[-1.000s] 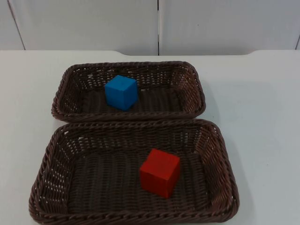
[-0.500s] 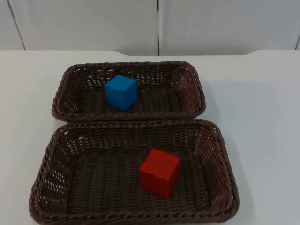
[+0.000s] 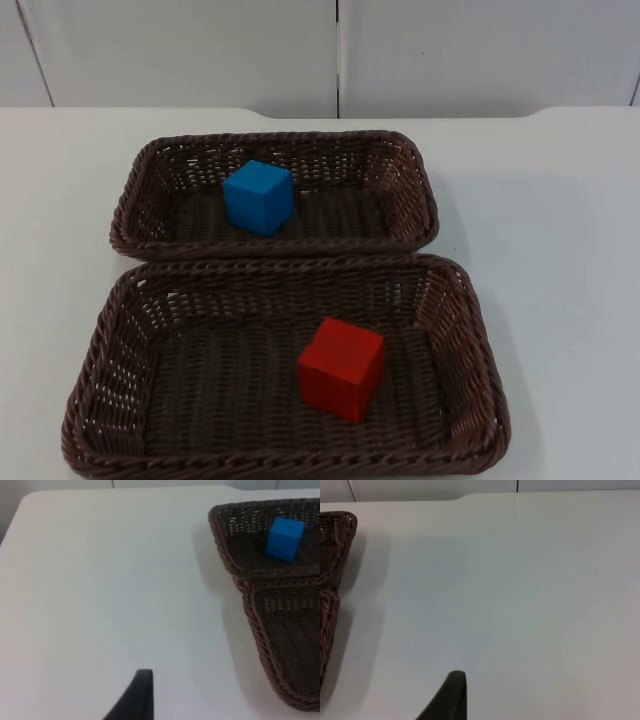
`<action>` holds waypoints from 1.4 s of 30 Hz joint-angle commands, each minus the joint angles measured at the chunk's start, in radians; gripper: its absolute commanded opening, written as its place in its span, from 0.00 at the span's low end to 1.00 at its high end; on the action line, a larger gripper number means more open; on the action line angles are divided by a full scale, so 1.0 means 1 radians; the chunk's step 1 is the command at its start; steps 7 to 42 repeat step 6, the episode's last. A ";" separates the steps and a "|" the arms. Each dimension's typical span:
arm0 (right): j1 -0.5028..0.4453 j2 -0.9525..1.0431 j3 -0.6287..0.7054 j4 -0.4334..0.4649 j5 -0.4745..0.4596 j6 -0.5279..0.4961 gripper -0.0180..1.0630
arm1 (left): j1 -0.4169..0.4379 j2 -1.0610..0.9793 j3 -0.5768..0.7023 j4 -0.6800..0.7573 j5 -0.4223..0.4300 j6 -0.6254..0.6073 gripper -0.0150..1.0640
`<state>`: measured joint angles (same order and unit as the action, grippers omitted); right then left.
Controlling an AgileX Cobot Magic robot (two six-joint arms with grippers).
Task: Pick up one cube with the left hand and place it into the upper basket. Pick up one cube with the right hand and place it into the lower basket.
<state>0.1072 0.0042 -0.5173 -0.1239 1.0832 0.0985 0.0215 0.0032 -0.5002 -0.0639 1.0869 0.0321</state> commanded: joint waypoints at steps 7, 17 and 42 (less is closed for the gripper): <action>-0.007 -0.004 0.001 -0.005 -0.005 -0.001 0.99 | 0.077 -0.003 0.006 0.004 -0.012 -0.003 0.99; -0.007 -0.004 0.001 -0.005 -0.005 -0.001 0.99 | 0.077 -0.003 0.006 0.004 -0.012 -0.003 0.99; -0.007 -0.004 0.001 -0.005 -0.005 -0.001 0.99 | 0.077 -0.003 0.006 0.004 -0.012 -0.003 0.99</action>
